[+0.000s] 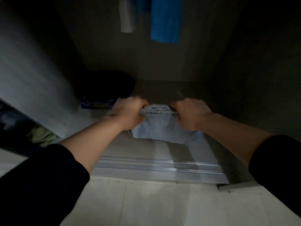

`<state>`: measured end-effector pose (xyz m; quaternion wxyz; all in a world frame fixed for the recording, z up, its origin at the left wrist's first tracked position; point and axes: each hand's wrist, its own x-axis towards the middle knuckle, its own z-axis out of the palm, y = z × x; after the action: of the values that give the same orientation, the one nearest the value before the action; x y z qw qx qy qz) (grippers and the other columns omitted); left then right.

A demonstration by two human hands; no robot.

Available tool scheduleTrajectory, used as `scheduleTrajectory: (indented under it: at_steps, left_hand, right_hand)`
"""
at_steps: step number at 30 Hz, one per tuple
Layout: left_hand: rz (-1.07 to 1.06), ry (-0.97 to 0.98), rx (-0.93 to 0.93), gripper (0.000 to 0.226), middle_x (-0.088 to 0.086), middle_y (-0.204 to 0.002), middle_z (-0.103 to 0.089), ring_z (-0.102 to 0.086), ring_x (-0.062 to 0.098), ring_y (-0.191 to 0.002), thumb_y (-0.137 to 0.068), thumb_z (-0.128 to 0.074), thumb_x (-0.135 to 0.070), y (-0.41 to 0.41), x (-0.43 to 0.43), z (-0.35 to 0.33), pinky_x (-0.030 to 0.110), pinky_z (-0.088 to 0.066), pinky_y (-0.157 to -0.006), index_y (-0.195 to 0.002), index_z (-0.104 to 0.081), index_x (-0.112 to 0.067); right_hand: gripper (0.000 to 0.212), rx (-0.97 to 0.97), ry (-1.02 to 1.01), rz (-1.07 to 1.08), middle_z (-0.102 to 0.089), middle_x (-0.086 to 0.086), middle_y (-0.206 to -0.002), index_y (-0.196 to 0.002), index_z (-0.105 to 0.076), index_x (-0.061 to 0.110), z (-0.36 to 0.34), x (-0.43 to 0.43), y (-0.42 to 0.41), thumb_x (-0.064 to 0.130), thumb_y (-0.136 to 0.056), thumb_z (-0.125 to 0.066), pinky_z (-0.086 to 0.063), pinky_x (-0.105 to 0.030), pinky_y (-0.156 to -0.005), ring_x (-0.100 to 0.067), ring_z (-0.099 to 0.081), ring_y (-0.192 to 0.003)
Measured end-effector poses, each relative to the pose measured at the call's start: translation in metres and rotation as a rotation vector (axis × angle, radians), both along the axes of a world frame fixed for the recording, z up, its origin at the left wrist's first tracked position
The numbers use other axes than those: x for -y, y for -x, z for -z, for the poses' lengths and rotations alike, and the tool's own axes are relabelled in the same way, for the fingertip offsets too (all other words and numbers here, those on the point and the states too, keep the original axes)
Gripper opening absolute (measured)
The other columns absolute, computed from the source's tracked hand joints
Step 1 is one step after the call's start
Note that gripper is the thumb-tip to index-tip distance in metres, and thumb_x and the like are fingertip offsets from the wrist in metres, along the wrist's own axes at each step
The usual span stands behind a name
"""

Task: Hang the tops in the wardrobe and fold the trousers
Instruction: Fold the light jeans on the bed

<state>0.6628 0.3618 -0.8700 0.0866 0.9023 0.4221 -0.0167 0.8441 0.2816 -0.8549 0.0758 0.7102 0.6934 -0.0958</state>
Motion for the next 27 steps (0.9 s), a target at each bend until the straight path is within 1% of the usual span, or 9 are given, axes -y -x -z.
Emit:
scheduleTrajectory:
  at_steps: [5,7,10,13,14,18,20,23,27]
  left_hand:
    - [-0.023,-0.264,0.156,0.039,0.004,-0.116,-0.057,-0.054,0.027,-0.111,-0.082,-0.058,-0.021,-0.006,-0.056,0.043,0.038,-0.039,-0.091,-0.121,-0.059,-0.026]
    - [-0.057,-0.337,0.211,0.036,0.005,-0.114,-0.056,-0.051,0.028,-0.111,-0.081,-0.06,-0.018,-0.007,-0.062,0.075,0.038,-0.036,-0.088,-0.117,-0.06,-0.023]
    - [-0.079,-0.318,0.114,0.03,0.006,-0.116,-0.052,-0.043,0.027,-0.114,-0.08,-0.063,-0.018,-0.002,-0.05,0.133,0.037,-0.03,-0.084,-0.11,-0.058,-0.02]
    - [-0.058,-0.192,-0.003,0.033,0.011,-0.122,-0.048,-0.044,0.03,-0.118,-0.081,-0.063,-0.013,0.008,-0.032,0.181,0.038,-0.033,-0.084,-0.114,-0.059,-0.013]
    - [-0.059,-0.141,-0.011,0.032,0.012,-0.122,-0.047,-0.046,0.031,-0.117,-0.083,-0.061,-0.011,0.01,-0.028,0.19,0.04,-0.037,-0.085,-0.115,-0.058,-0.011]
    - [-0.132,-0.094,-0.014,0.035,0.01,-0.131,-0.04,-0.052,0.033,-0.112,-0.09,-0.053,-0.007,0.009,-0.039,0.208,0.04,-0.045,-0.08,-0.124,-0.054,-0.015]
    - [-0.145,-0.139,0.041,0.036,0.011,-0.134,-0.041,-0.054,0.034,-0.109,-0.089,-0.053,-0.004,0.006,-0.052,0.214,0.04,-0.046,-0.078,-0.124,-0.056,-0.013]
    - [-0.138,-0.165,0.124,0.036,0.017,-0.126,-0.047,-0.054,0.036,-0.106,-0.088,-0.053,0.0,0.003,-0.07,0.229,0.044,-0.047,-0.077,-0.122,-0.059,-0.008]
    - [-0.113,-0.161,0.158,0.053,0.017,-0.141,-0.035,-0.045,0.034,-0.122,-0.089,-0.05,0.005,0.0,-0.094,0.255,0.04,-0.043,-0.097,-0.14,-0.041,-0.007]
  right_hand:
    - [0.043,0.181,-0.26,-0.027,-0.061,-0.015,-0.114,-0.13,-0.048,0.018,0.045,-0.052,-0.005,0.023,-0.087,-0.055,-0.042,-0.034,-0.075,-0.033,-0.06,-0.104]
    - [0.043,0.27,-0.326,-0.055,-0.061,-0.013,-0.116,-0.129,-0.046,0.017,0.074,-0.062,-0.003,0.022,-0.088,-0.056,-0.041,-0.036,-0.083,-0.032,-0.056,-0.11]
    - [0.038,0.268,-0.312,-0.126,-0.055,-0.008,-0.128,-0.129,-0.049,0.019,0.136,-0.059,0.003,0.017,-0.092,-0.047,-0.036,-0.038,-0.095,-0.029,-0.045,-0.123]
    - [0.041,0.285,-0.297,-0.16,-0.058,-0.008,-0.118,-0.117,-0.065,0.018,0.184,-0.047,0.016,0.016,-0.086,-0.038,-0.046,-0.035,-0.082,-0.029,-0.056,-0.109]
    - [0.04,0.274,-0.251,-0.151,-0.057,-0.008,-0.118,-0.118,-0.064,0.016,0.194,-0.045,0.018,0.016,-0.088,-0.037,-0.047,-0.034,-0.078,-0.029,-0.059,-0.106]
    - [0.036,0.186,-0.12,-0.079,-0.051,-0.011,-0.127,-0.132,-0.05,0.016,0.207,-0.057,0.017,0.014,-0.097,-0.044,-0.048,-0.037,-0.079,-0.031,-0.061,-0.108]
    - [0.04,0.174,-0.118,-0.022,-0.048,-0.013,-0.129,-0.136,-0.045,0.016,0.211,-0.068,0.014,0.01,-0.096,-0.044,-0.049,-0.039,-0.08,-0.033,-0.06,-0.109]
    - [0.052,0.088,-0.084,0.063,-0.044,-0.017,-0.131,-0.143,-0.034,0.014,0.222,-0.082,0.012,0.001,-0.094,-0.046,-0.048,-0.04,-0.079,-0.035,-0.056,-0.111]
    - [0.065,0.031,-0.094,0.082,-0.033,-0.021,-0.14,-0.15,-0.019,0.013,0.233,-0.1,0.003,0.0,-0.093,-0.047,-0.043,-0.04,-0.09,-0.037,-0.04,-0.126]
